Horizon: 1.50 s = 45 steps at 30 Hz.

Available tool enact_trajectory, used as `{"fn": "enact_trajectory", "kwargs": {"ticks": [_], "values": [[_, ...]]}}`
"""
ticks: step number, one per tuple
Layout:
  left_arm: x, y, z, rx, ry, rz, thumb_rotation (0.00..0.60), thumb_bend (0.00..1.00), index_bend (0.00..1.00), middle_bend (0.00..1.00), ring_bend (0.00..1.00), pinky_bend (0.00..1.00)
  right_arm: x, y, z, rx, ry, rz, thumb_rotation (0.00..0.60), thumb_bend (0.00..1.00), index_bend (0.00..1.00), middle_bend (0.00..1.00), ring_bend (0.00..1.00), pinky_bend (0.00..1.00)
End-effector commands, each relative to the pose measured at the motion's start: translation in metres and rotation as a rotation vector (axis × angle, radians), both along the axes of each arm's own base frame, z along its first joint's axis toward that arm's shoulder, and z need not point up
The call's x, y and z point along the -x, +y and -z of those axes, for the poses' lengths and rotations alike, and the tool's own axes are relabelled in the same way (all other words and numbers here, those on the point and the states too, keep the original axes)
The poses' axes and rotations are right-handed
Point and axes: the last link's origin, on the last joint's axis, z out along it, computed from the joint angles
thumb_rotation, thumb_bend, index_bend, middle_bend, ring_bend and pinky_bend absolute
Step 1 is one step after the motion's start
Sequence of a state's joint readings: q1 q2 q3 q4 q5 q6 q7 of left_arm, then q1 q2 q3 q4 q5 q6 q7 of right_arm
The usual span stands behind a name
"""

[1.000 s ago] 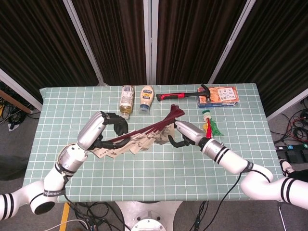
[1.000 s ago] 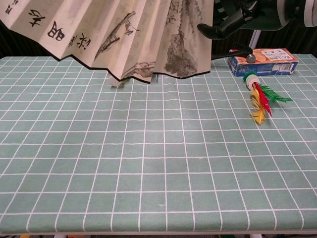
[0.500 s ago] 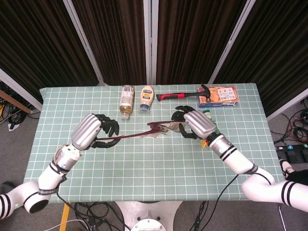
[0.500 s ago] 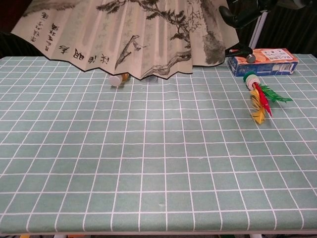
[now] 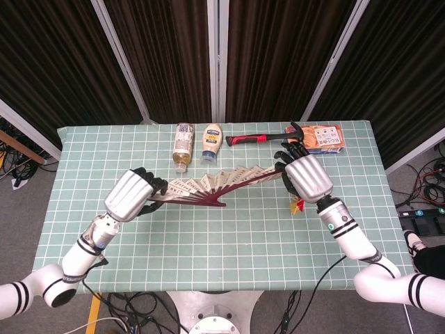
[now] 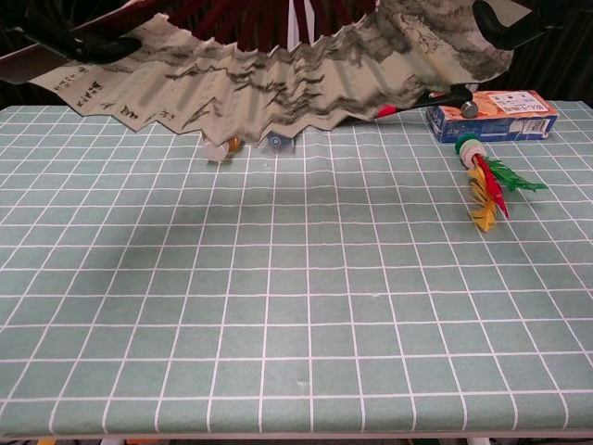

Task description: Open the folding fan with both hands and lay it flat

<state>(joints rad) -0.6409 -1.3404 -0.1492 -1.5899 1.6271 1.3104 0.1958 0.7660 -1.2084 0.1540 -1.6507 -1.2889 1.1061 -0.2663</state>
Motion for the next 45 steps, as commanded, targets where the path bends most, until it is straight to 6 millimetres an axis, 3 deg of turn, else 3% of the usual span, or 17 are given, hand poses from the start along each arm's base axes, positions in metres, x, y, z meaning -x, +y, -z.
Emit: {"fn": "enact_trajectory", "kwargs": {"ticks": [1,12,19,28,30,34,38,41,45], "values": [[0.008,-0.004,0.015,-0.1,0.1,0.009,0.6,0.4,0.61,0.72,0.69,0.65,0.009,0.005,0.005,0.058,0.04,-0.025,0.6,0.67,0.57,0.27,0.12,0.15],[0.014,-0.017,0.042,-0.195,0.234,0.031,0.6,0.4,0.6,0.71,0.69,0.65,0.037,0.014,0.035,0.227,0.107,-0.129,0.6,0.66,0.5,0.24,0.1,0.08],[0.018,-0.025,0.057,-0.189,0.296,0.031,0.6,0.39,0.58,0.7,0.69,0.65,0.056,0.022,0.057,0.244,0.1,-0.138,0.6,0.66,0.43,0.21,0.06,0.0],[0.02,-0.04,0.069,-0.18,0.372,0.017,0.6,0.38,0.55,0.67,0.68,0.64,0.08,0.039,0.073,0.263,0.096,-0.136,0.6,0.66,0.39,0.19,0.02,0.0],[0.019,-0.045,0.072,-0.156,0.38,0.001,0.6,0.36,0.52,0.66,0.68,0.64,0.085,0.044,0.074,0.25,0.1,-0.125,0.6,0.66,0.39,0.19,0.01,0.0],[0.015,-0.047,0.076,-0.095,0.351,-0.063,0.6,0.18,0.38,0.61,0.66,0.63,0.093,0.049,0.075,0.203,0.123,-0.086,0.6,0.65,0.38,0.18,0.01,0.0],[0.008,-0.05,0.082,0.004,0.329,-0.133,0.6,0.02,0.24,0.51,0.56,0.6,0.096,0.051,0.071,0.14,0.173,-0.031,0.6,0.62,0.27,0.12,0.0,0.0],[0.004,-0.05,0.085,0.087,0.319,-0.188,0.6,0.0,0.17,0.41,0.42,0.53,0.093,0.051,0.065,0.105,0.198,0.005,0.6,0.57,0.2,0.08,0.0,0.0],[0.001,-0.049,0.089,0.24,0.266,-0.279,0.6,0.0,0.09,0.21,0.18,0.35,0.091,0.049,0.055,0.054,0.215,0.067,0.6,0.36,0.11,0.04,0.0,0.0]]}}
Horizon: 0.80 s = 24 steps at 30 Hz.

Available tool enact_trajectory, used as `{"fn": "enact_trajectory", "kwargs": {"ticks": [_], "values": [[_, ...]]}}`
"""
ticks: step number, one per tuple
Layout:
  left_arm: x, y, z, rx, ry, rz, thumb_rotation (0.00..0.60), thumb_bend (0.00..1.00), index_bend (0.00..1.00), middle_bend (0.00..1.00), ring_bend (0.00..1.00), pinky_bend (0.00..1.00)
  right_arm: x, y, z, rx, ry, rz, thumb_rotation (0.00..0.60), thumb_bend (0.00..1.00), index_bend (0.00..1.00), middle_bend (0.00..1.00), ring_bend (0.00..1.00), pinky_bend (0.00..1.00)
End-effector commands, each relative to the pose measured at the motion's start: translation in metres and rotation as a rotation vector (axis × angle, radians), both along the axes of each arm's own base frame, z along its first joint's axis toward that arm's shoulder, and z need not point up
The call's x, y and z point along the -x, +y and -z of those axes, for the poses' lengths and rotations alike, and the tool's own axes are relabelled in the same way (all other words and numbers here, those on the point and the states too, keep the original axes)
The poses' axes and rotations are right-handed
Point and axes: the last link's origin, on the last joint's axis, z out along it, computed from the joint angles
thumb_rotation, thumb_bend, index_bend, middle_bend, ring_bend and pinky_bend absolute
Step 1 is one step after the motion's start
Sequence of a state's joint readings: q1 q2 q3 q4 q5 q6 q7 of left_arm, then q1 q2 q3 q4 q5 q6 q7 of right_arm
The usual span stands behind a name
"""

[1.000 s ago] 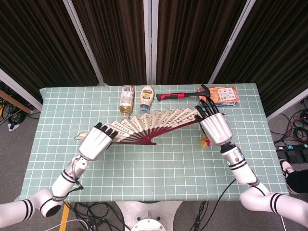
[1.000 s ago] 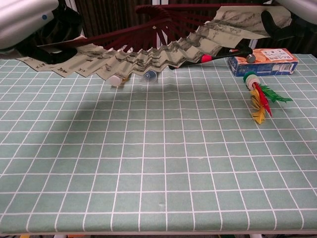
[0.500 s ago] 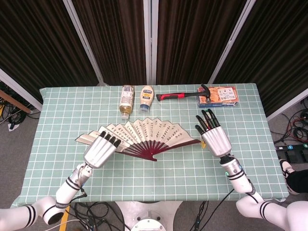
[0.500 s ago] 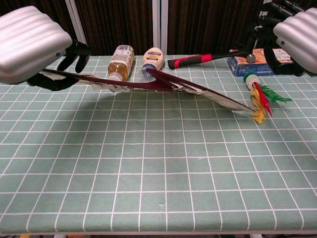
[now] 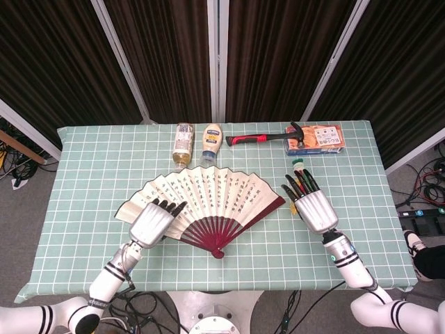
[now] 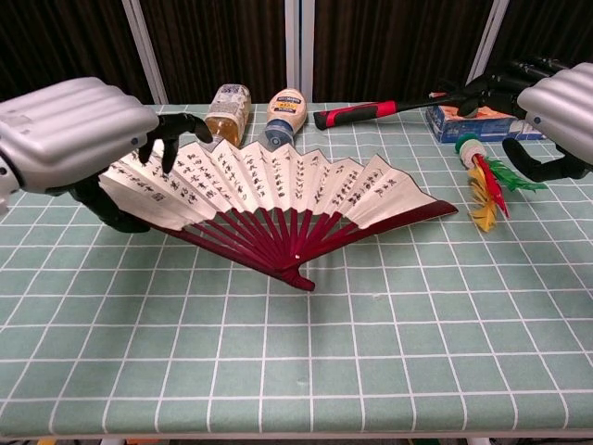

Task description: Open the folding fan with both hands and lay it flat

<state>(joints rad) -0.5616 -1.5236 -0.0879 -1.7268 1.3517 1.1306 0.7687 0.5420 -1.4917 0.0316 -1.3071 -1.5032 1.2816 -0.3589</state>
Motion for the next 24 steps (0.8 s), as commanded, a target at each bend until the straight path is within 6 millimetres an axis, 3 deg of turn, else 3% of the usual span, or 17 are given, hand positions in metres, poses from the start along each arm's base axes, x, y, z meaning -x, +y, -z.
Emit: {"fn": "enact_trajectory", "kwargs": {"ticks": [1,5,8,11,15,18,24], "values": [[-0.007,0.001,0.002,0.133,-0.065,-0.105,0.6,0.0,0.08,0.17,0.12,0.32,0.001,-0.004,-0.015,-0.038,0.043,0.075,0.6,0.31,0.09,0.03,0.0,0.0],[-0.007,0.007,0.002,0.224,-0.117,-0.18,0.6,0.0,0.05,0.1,0.03,0.26,-0.002,-0.005,-0.026,-0.05,0.041,0.113,0.6,0.1,0.05,0.0,0.0,0.0],[-0.006,0.014,-0.001,0.291,-0.15,-0.236,0.6,0.0,0.04,0.09,0.01,0.23,-0.001,-0.006,-0.035,-0.049,0.04,0.134,0.6,0.01,0.04,0.0,0.0,0.0],[-0.006,0.019,-0.002,0.343,-0.182,-0.268,0.594,0.0,0.04,0.09,0.01,0.21,0.001,-0.005,-0.041,-0.05,0.03,0.159,0.6,0.0,0.04,0.0,0.0,0.0],[-0.01,0.025,-0.003,0.473,-0.274,-0.322,0.499,0.0,0.03,0.09,0.01,0.14,0.005,-0.005,-0.048,-0.054,0.013,0.182,0.6,0.0,0.03,0.0,0.0,0.0],[-0.012,0.027,-0.006,0.565,-0.312,-0.337,0.467,0.0,0.03,0.09,0.01,0.13,0.009,-0.004,-0.051,-0.074,-0.007,0.21,0.6,0.0,0.03,0.0,0.0,0.0],[0.001,0.048,-0.025,0.477,-0.369,-0.304,0.453,0.0,0.04,0.09,0.03,0.13,0.021,0.0,-0.063,-0.064,-0.025,0.244,0.6,0.0,0.03,0.0,0.0,0.0]]}}
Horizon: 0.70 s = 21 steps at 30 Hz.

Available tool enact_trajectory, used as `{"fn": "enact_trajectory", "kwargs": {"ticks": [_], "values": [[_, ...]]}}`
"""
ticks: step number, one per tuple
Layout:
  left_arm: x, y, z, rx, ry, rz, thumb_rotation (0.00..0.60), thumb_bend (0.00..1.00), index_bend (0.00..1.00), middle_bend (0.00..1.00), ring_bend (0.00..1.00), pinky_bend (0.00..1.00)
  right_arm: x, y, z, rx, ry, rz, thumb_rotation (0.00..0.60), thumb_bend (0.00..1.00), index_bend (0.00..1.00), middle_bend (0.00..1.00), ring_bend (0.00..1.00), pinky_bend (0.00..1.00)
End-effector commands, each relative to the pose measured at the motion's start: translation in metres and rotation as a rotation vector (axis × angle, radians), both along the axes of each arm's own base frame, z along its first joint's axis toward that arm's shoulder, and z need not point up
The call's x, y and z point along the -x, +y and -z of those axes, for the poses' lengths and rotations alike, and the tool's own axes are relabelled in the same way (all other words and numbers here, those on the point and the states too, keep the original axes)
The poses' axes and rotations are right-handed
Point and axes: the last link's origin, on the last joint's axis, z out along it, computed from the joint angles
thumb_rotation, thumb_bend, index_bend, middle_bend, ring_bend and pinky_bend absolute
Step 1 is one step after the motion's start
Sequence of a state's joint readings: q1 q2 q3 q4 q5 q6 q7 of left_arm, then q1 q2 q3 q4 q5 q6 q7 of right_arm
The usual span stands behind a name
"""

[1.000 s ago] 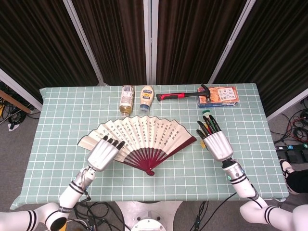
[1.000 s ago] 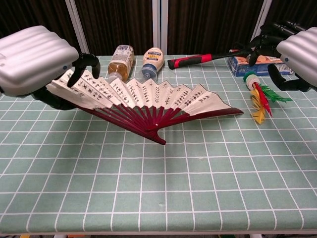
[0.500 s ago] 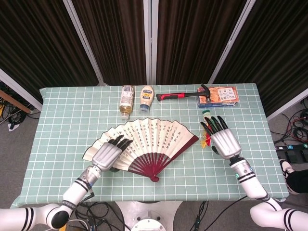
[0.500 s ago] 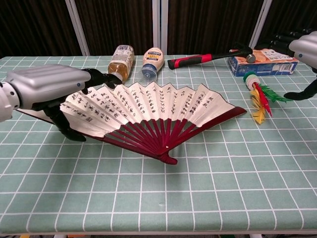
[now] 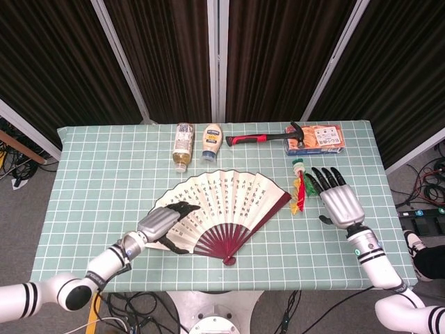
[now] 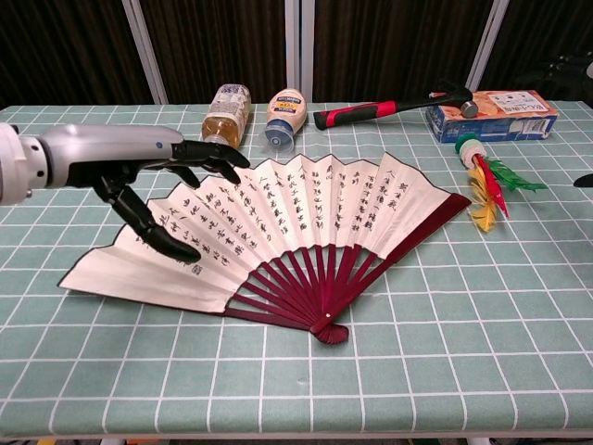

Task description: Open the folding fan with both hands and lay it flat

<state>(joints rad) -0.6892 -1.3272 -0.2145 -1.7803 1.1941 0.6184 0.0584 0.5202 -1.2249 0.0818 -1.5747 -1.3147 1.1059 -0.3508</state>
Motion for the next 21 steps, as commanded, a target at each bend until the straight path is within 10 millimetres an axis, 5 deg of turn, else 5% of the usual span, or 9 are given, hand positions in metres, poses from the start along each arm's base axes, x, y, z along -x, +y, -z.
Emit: {"fn": "enact_trajectory", "kwargs": {"ticks": [1,5,10,15,21], "values": [[0.013,0.02,-0.023,-0.103,-0.018,0.018,0.465,0.0,0.04,0.1,0.03,0.13,0.006,0.004,-0.008,0.013,-0.014,0.015,0.6,0.0,0.03,0.0,0.0,0.0],[0.046,0.027,-0.061,-0.365,0.03,0.025,0.594,0.0,0.07,0.14,0.06,0.13,0.018,0.014,-0.028,0.054,-0.059,0.035,0.6,0.05,0.03,0.02,0.0,0.0],[0.11,0.013,-0.108,-0.732,0.161,-0.103,0.6,0.0,0.12,0.18,0.1,0.13,0.038,0.038,-0.06,0.107,-0.187,0.065,0.6,0.2,0.06,0.07,0.0,0.0],[0.164,-0.022,-0.137,-0.842,0.248,-0.223,0.6,0.0,0.17,0.18,0.1,0.14,0.058,0.071,-0.078,0.158,-0.253,0.08,0.6,0.22,0.08,0.1,0.0,0.0],[0.193,-0.075,-0.145,-0.889,0.268,-0.306,0.6,0.0,0.17,0.18,0.1,0.14,0.07,0.107,-0.085,0.19,-0.325,0.113,0.6,0.22,0.09,0.1,0.0,0.0]]}}
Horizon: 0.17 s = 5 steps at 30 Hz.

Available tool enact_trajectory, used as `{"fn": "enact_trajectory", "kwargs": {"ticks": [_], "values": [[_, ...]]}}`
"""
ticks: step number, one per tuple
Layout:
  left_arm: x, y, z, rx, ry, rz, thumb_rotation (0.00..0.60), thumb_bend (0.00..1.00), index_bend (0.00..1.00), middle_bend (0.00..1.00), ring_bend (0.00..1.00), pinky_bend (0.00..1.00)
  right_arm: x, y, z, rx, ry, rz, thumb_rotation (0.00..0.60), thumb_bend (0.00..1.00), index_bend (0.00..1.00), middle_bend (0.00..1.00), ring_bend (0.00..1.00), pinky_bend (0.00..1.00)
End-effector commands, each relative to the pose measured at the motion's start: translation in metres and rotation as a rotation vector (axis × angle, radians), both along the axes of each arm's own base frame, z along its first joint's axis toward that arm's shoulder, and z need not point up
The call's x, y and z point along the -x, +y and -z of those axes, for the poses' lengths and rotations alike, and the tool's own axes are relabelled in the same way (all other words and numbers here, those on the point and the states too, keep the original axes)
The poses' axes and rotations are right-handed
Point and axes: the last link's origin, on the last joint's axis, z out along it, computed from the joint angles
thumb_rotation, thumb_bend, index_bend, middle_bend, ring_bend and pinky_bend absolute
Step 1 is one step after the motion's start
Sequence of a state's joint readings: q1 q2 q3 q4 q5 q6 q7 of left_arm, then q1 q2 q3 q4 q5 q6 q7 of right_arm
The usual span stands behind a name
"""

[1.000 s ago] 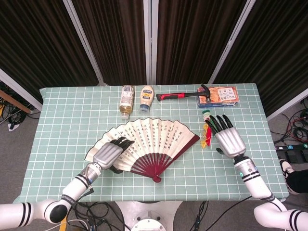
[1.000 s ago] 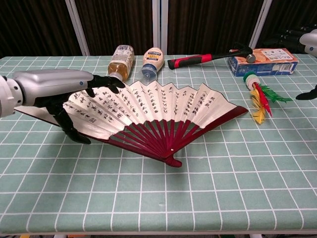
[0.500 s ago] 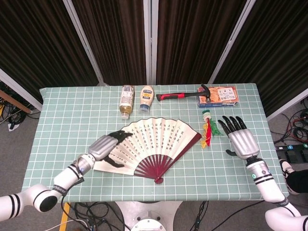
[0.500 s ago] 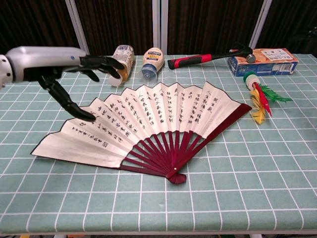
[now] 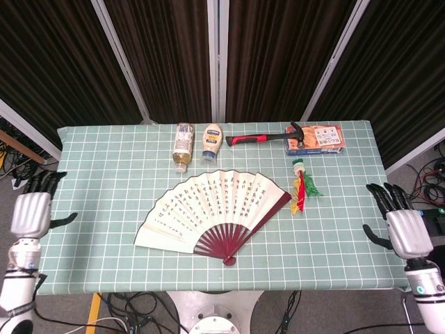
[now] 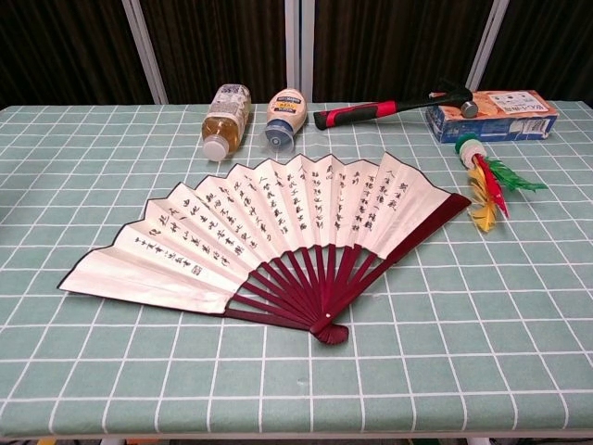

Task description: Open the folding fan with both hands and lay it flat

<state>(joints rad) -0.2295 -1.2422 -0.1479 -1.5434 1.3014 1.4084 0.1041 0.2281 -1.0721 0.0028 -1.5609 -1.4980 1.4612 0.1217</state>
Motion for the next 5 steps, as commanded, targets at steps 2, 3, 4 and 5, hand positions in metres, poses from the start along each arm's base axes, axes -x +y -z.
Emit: {"fn": "enact_trajectory", "kwargs": {"ticks": [2,3,4,5], "values": [[0.019,-0.041,-0.005,-0.03,0.02,-0.065,0.6,0.0,0.17,0.18,0.1,0.14,0.01,0.026,-0.004,0.015,-0.019,0.033,0.6,0.23,0.09,0.1,0.0,0.0],[0.021,-0.05,-0.005,-0.03,0.026,-0.08,0.6,0.0,0.17,0.18,0.1,0.14,0.011,0.031,-0.004,0.021,-0.019,0.039,0.6,0.23,0.09,0.1,0.0,0.0],[0.021,-0.055,-0.004,-0.03,0.031,-0.088,0.6,0.0,0.17,0.18,0.1,0.14,0.011,0.033,-0.004,0.025,-0.019,0.042,0.6,0.23,0.09,0.1,0.0,0.0],[0.021,-0.06,-0.004,-0.029,0.034,-0.095,0.6,0.0,0.17,0.18,0.1,0.14,0.011,0.036,-0.004,0.029,-0.017,0.043,0.6,0.23,0.09,0.1,0.0,0.0]]}}
